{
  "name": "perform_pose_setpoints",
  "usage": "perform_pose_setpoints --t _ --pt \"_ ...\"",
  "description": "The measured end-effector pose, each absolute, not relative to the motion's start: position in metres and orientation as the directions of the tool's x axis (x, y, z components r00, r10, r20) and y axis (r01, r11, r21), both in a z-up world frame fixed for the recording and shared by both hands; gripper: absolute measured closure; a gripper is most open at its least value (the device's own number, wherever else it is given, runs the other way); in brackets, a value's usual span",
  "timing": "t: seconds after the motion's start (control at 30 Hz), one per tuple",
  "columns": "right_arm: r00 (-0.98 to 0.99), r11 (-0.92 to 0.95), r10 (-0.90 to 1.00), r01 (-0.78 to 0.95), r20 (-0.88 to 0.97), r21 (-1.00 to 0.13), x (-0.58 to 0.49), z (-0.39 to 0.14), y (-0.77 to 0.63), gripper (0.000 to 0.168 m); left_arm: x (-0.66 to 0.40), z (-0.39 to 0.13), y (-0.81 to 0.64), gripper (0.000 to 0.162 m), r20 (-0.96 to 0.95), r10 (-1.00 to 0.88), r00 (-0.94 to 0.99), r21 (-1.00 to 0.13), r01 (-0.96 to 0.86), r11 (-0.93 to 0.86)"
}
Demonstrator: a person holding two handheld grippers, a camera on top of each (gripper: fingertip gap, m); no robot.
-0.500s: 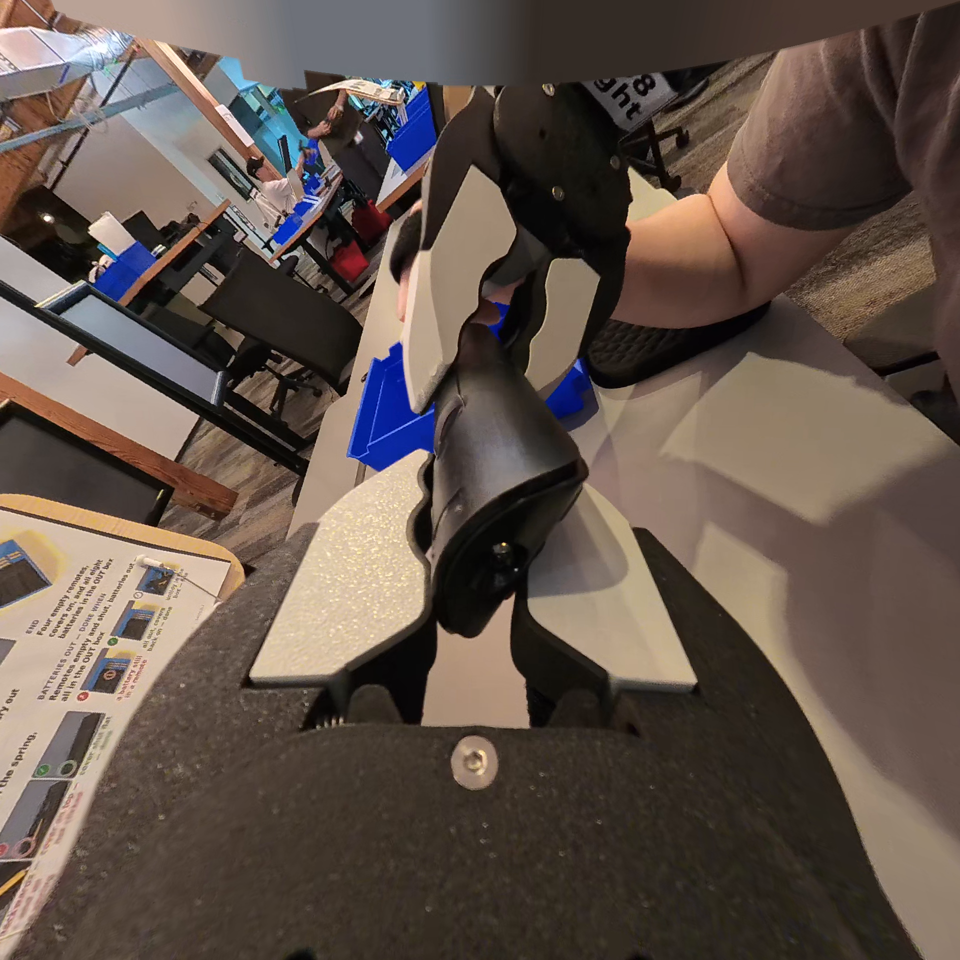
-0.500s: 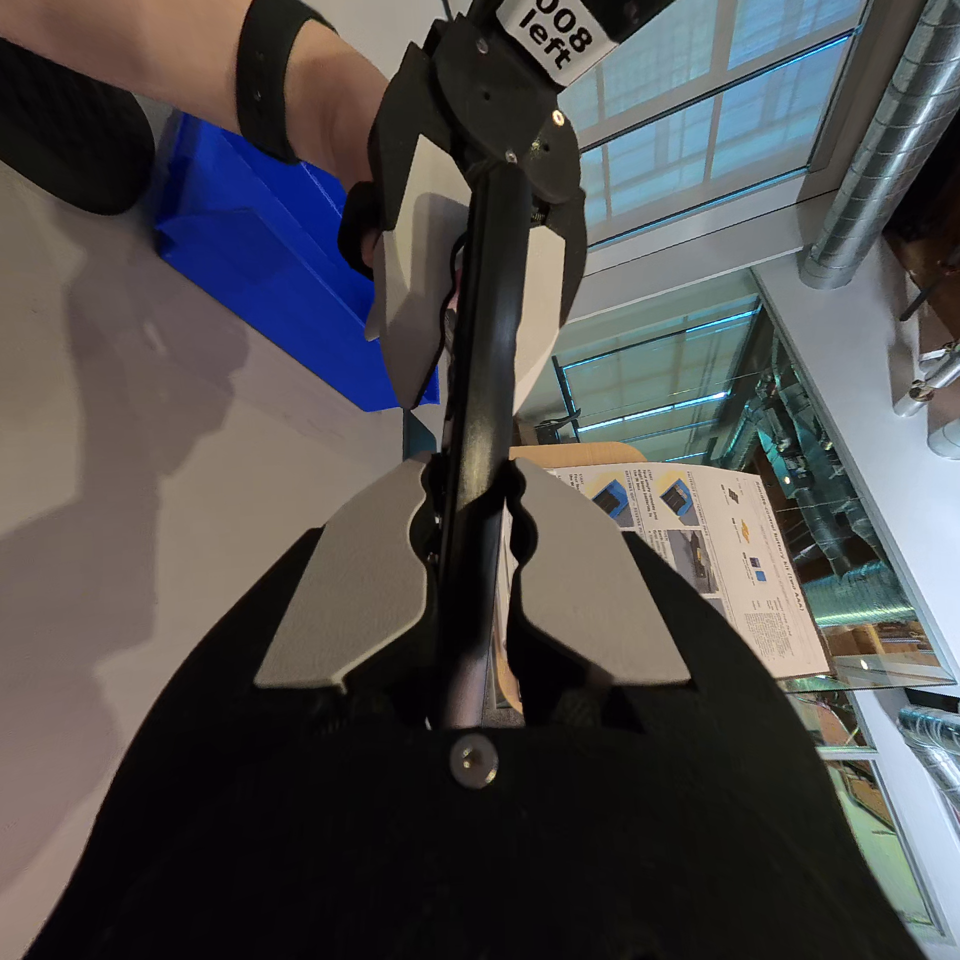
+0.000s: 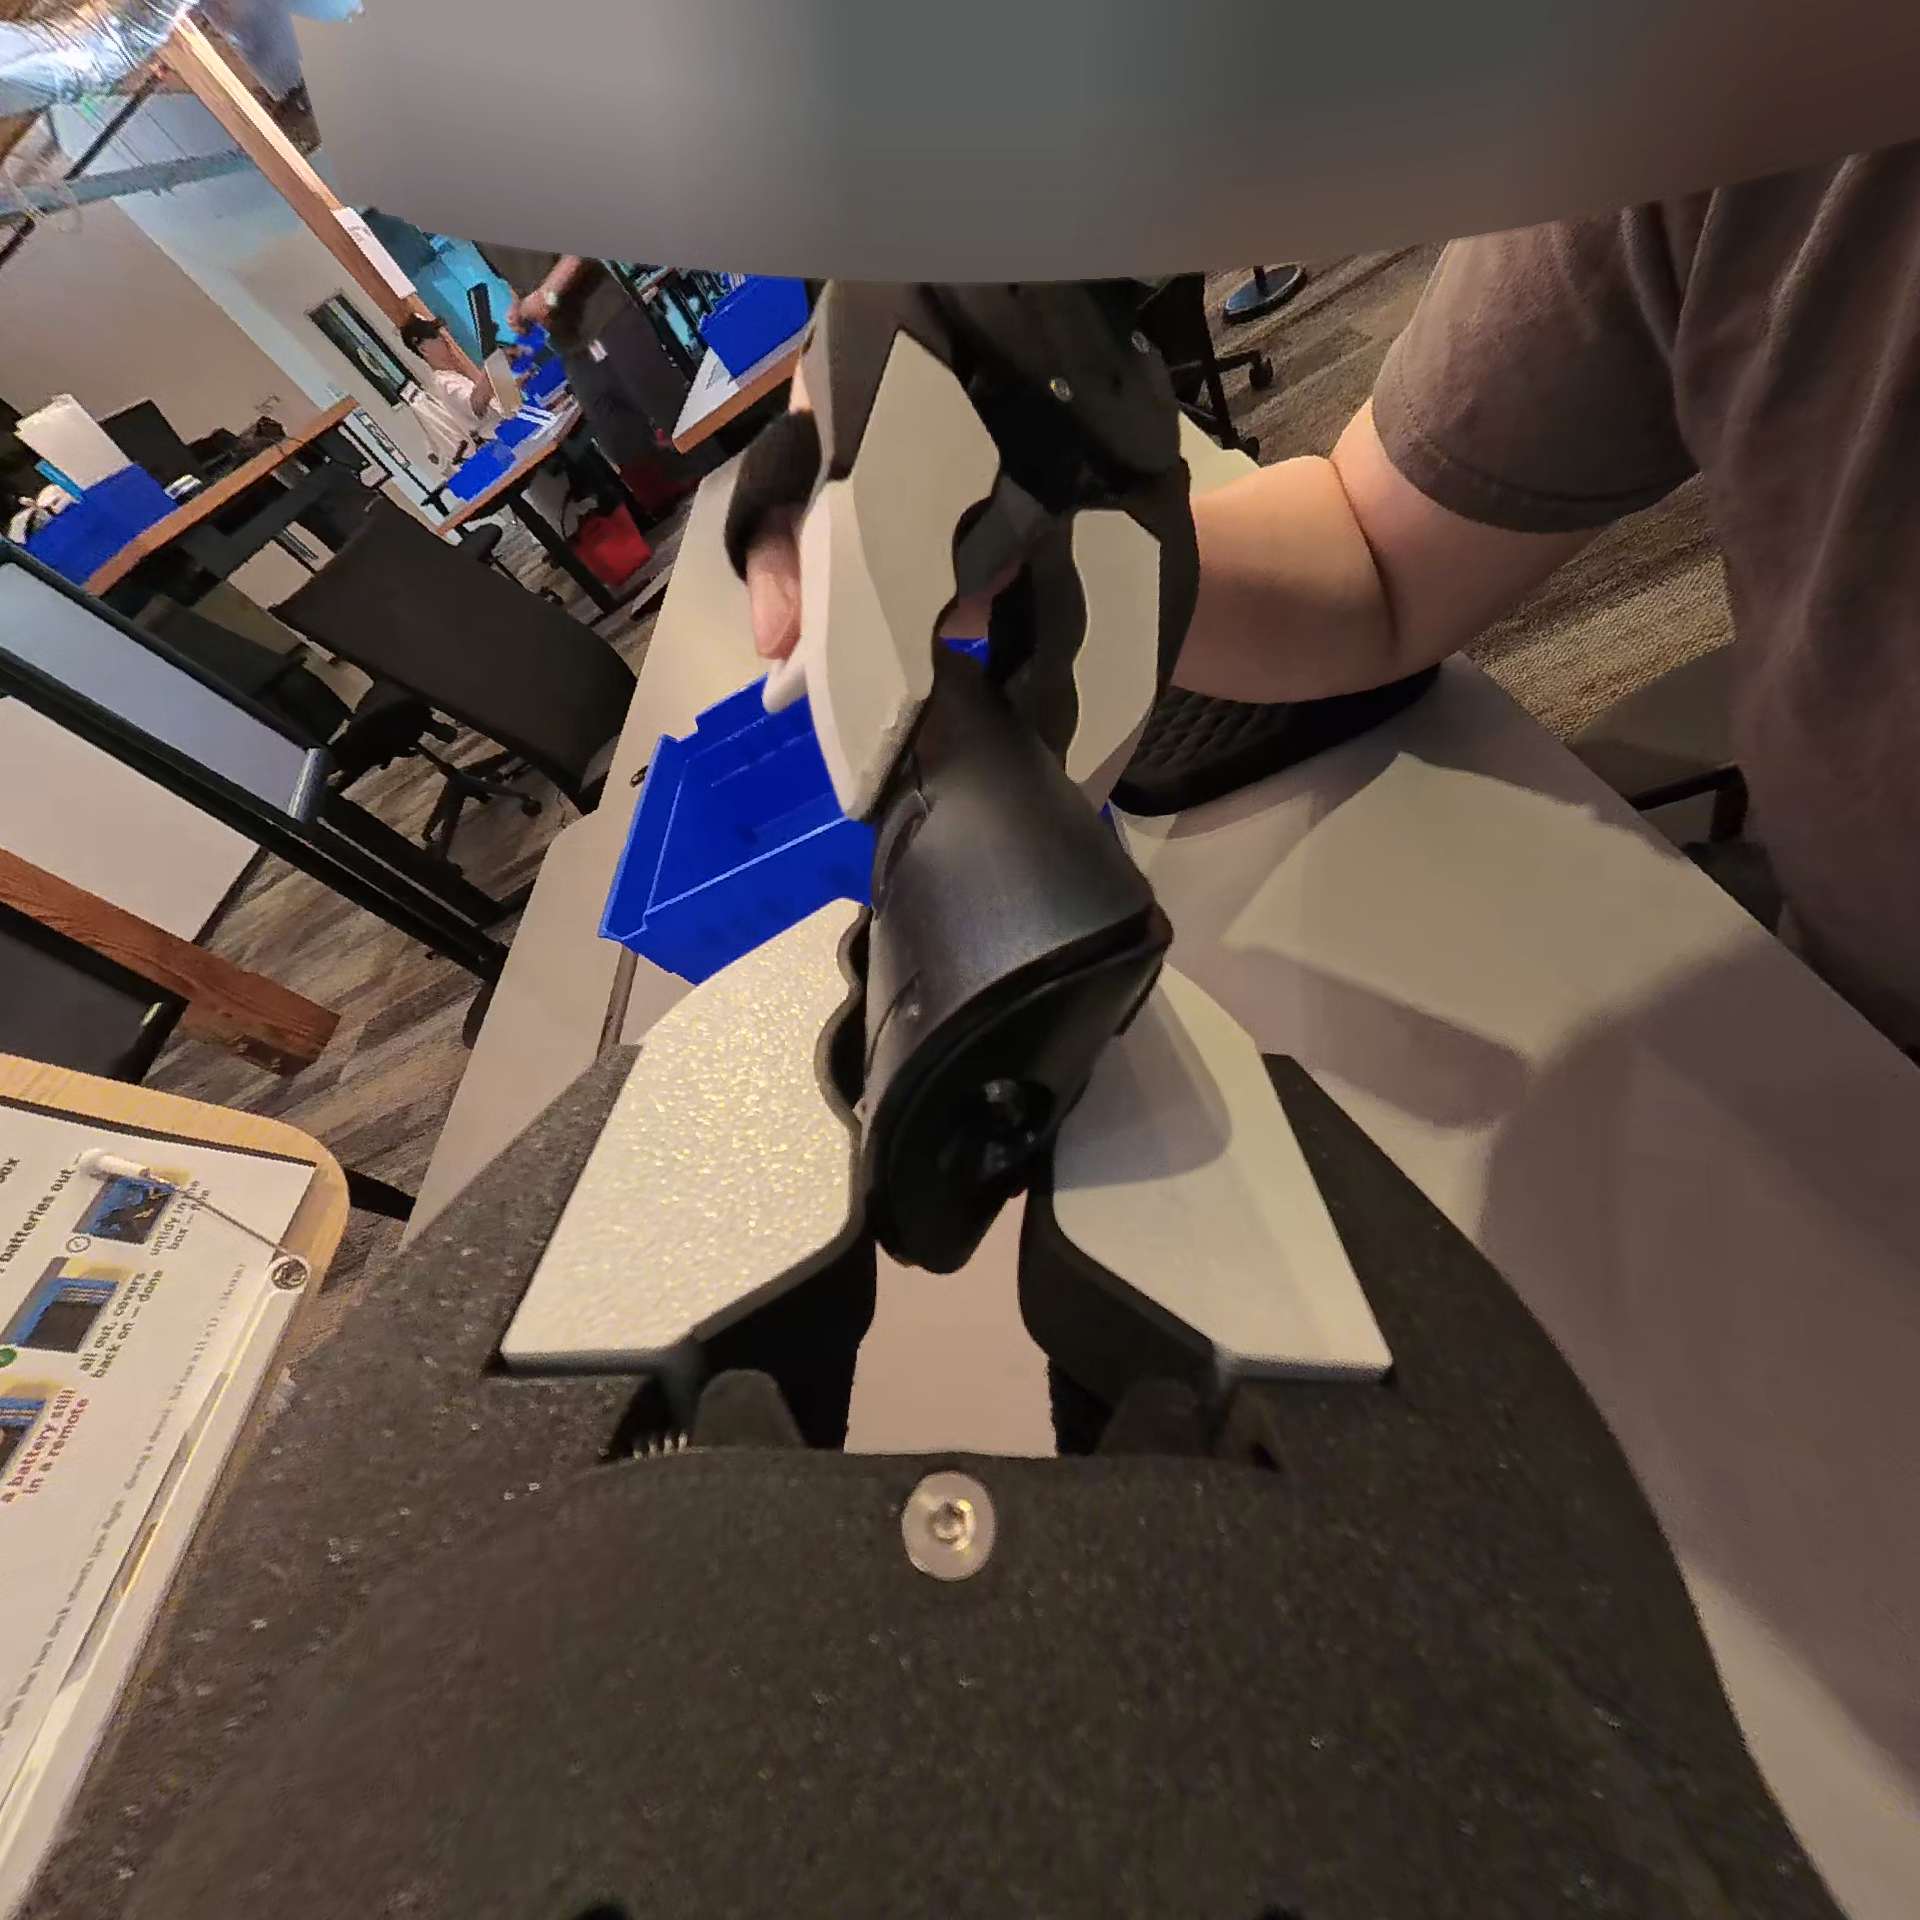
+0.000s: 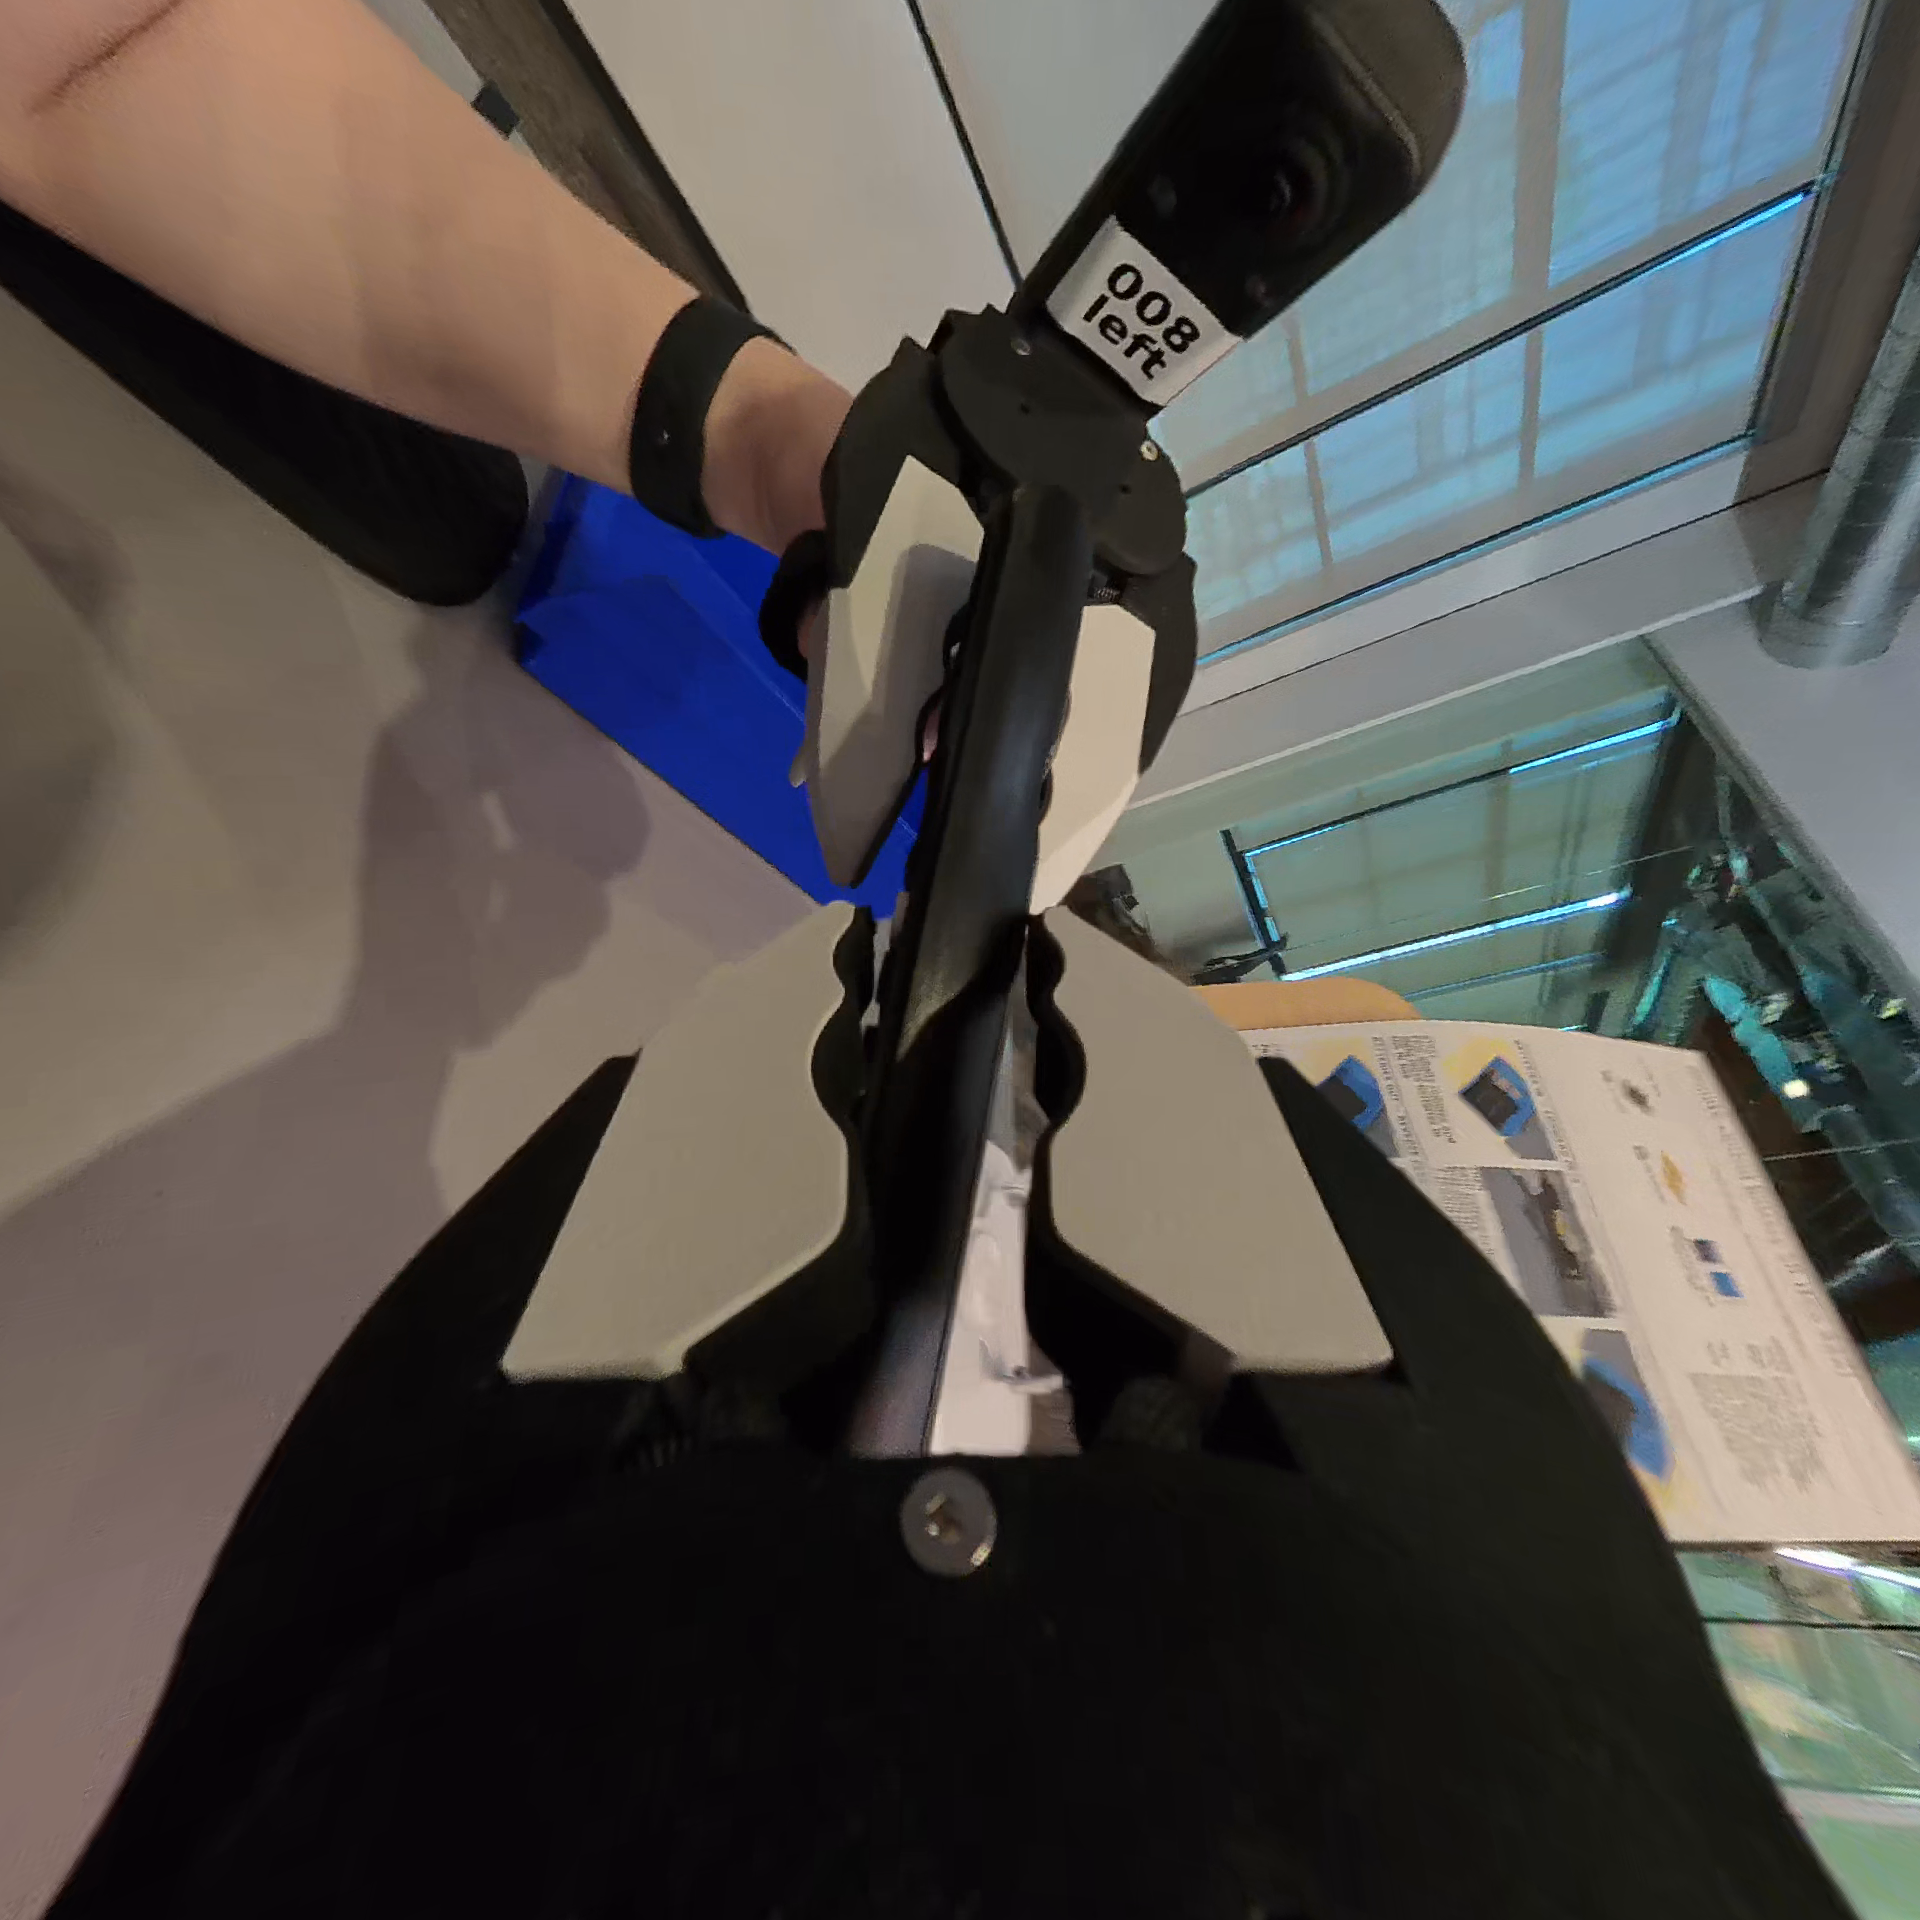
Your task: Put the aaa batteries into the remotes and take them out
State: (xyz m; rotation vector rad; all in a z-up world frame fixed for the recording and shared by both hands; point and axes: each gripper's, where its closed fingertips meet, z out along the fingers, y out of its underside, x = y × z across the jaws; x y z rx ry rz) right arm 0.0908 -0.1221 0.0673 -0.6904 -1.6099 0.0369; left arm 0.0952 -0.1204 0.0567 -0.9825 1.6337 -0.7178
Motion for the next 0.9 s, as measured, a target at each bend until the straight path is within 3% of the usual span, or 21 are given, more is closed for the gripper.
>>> perform_pose_setpoints --t 0.07,0.23,0.7,0.9 --pt "-0.044 0.823 0.45 0.408 0.892 -0.395 0.092 0.062 -0.126 0.133 0.096 0.054 -0.123 0.134 -0.455 -0.881 -0.134 -0.846 -0.245 0.474" --pt "-0.088 0.809 0.553 0.297 0.829 -0.508 0.09 0.063 -0.143 0.128 0.1 0.046 -0.126 0.133 -0.397 -0.9 -0.18 -0.872 -0.234 0.431" --pt "-0.134 0.812 0.503 0.412 0.854 -0.413 0.087 0.051 -0.14 0.122 0.11 0.041 -0.13 0.133 -0.412 -0.892 -0.186 -0.862 -0.239 0.448" --pt "-0.131 0.788 0.55 0.407 0.825 -0.461 0.088 0.053 -0.141 0.124 0.111 0.042 -0.132 0.133 -0.405 -0.895 -0.188 -0.867 -0.231 0.441"
